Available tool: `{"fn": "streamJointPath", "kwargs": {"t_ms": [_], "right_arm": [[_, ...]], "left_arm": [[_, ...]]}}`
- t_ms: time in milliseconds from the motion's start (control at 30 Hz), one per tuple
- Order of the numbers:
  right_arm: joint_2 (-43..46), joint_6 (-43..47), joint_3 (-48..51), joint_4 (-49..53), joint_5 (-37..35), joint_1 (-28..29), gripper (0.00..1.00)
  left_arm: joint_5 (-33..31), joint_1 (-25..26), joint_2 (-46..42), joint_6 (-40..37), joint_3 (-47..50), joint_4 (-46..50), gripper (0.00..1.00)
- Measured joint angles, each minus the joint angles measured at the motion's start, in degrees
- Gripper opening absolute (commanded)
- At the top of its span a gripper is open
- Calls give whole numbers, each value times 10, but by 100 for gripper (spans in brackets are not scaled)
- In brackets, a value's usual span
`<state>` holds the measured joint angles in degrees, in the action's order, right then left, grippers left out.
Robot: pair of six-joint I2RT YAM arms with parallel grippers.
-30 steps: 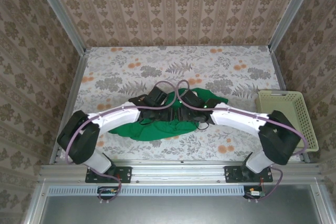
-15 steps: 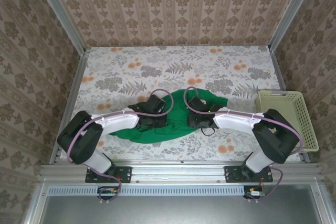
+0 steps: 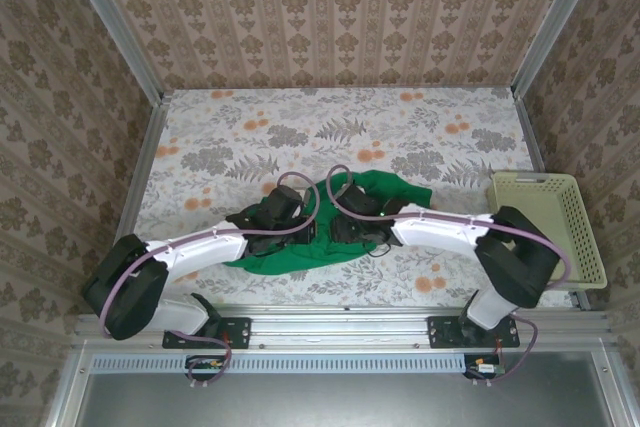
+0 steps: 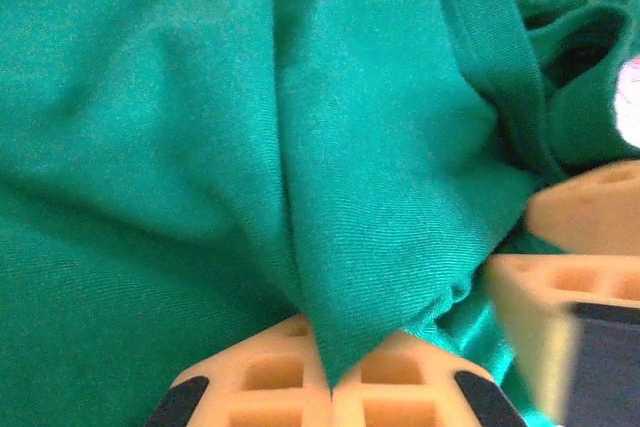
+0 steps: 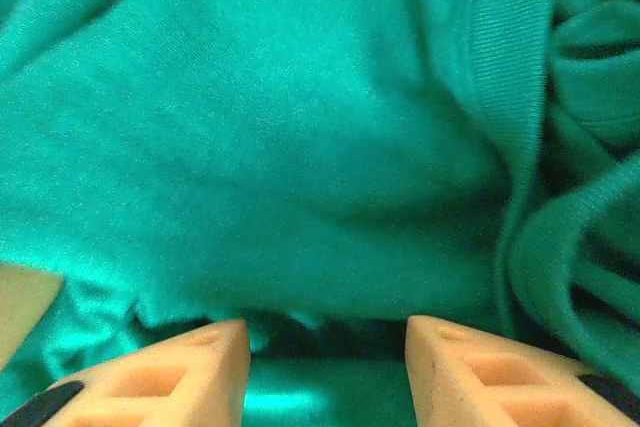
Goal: Fold the inside-out t-shirt
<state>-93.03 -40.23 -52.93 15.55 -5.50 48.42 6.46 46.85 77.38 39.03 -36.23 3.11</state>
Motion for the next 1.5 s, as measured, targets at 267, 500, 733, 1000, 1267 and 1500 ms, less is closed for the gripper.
{"fn": "streamJointPath", "kwargs": {"t_ms": [267, 500, 733, 1000, 1267, 1500], "right_arm": [[-72, 16, -20, -28, -2, -5, 33], [-72, 27, -26, -33, -28, -9, 0], [12, 36, 10, -32, -36, -9, 0], [96, 37, 56, -17, -60, -7, 0], [204, 36, 95, -25, -79, -5, 0], [177, 21, 124, -20, -89, -8, 0]], "left_arm": [[21, 0, 0, -1, 2, -16, 12], [21, -23, 0, 0, 2, -14, 19], [21, -49, 12, -16, -2, -7, 0], [23, -67, 11, -25, -9, 9, 0], [51, -127, -22, -44, -27, 14, 0], [16, -113, 33, -75, -86, 73, 17]]}}
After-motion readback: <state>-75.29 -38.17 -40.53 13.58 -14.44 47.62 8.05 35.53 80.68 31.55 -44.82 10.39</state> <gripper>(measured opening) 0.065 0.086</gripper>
